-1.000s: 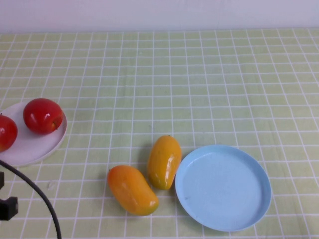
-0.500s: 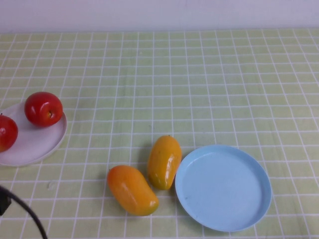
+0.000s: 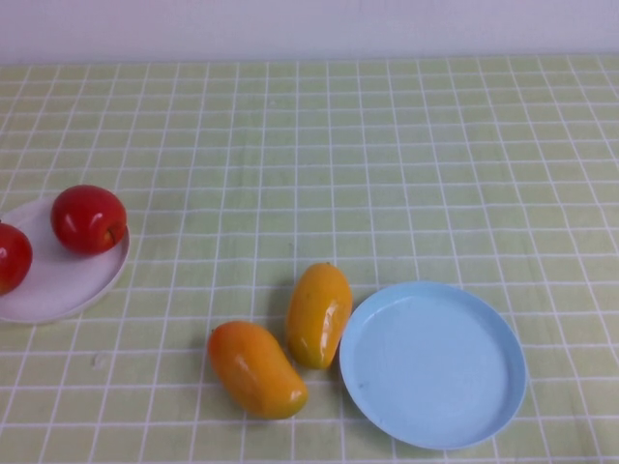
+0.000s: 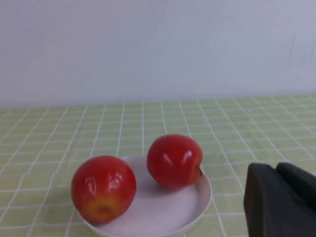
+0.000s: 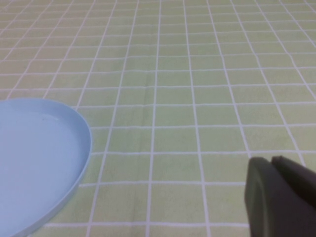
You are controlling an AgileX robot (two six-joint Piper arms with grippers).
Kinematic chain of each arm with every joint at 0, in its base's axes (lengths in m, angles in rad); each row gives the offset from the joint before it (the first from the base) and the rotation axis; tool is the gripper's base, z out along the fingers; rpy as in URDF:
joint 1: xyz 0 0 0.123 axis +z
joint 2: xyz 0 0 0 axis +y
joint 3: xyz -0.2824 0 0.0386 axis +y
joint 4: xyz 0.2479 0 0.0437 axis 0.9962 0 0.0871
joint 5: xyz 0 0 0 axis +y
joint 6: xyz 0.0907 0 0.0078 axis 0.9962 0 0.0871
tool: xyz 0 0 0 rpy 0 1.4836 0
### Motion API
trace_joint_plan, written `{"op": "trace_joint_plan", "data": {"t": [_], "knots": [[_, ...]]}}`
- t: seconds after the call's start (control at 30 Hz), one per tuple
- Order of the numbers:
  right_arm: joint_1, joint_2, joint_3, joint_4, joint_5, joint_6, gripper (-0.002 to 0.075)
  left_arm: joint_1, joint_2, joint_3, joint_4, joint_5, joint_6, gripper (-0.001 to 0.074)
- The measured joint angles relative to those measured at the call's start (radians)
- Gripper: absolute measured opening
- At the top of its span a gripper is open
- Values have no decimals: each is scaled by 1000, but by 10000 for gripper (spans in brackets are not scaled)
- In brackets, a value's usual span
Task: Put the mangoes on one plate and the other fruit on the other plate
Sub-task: Put another type of fruit in the right plate
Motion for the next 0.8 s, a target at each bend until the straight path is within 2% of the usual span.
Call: {"op": "trace_joint_plan", "data": {"t": [0.27, 0.53, 0.8], "knots": [[0, -1, 0, 0, 0, 0, -18, 0, -2, 105, 0, 23, -9, 1], [0, -1, 0, 0, 0, 0, -18, 0, -2, 107, -2, 193, -15, 1], [0, -1, 0, 0, 0, -2, -18, 0, -2, 107, -2, 204, -17, 1]]}}
